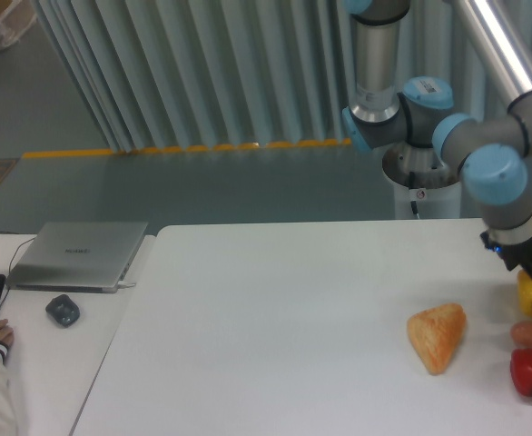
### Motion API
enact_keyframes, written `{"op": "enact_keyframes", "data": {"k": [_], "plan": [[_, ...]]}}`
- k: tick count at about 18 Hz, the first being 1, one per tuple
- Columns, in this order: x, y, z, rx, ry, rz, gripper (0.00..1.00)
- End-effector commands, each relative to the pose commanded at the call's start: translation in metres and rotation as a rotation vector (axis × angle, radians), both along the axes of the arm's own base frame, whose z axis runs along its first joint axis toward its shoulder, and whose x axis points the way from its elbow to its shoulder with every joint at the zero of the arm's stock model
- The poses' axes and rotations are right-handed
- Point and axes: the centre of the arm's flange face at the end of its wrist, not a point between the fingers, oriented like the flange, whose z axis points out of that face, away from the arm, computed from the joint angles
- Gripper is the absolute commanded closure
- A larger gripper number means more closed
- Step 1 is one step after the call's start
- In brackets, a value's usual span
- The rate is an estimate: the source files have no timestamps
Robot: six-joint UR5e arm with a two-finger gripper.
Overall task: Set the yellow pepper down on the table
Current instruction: 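Release the yellow pepper on the table and lift the gripper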
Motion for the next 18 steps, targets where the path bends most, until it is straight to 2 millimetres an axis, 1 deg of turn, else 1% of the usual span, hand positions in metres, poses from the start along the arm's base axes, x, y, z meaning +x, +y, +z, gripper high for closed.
{"op": "enact_keyframes", "data": {"k": [1,4,6,7,9,10,11,14,16,18], "plan": [[-0.003,0.001,0.012,0.033,0.002,0.007,0.0],[-0.018,0.0,0.037,0.078,0.016,0.031,0.0],[-0.026,0.002,0.042,0.084,0.017,0.022,0.0],[-0.03,0.01,0.041,0.114,-0.003,0.014,0.0],[-0.033,0.019,0.041,0.184,-0.047,-0.021,0.0],[-0.042,0.017,0.039,0.188,-0.056,-0.123,0.0],[-0.048,0.014,0.037,0.172,-0.059,-0.205,0.0],[-0.056,0.004,0.033,0.131,-0.06,-0.424,0.0],[-0.063,0.003,0.022,0.112,-0.066,-0.496,0.0],[-0.064,0.0,0.017,0.052,-0.063,-0.532,0.0]]}}
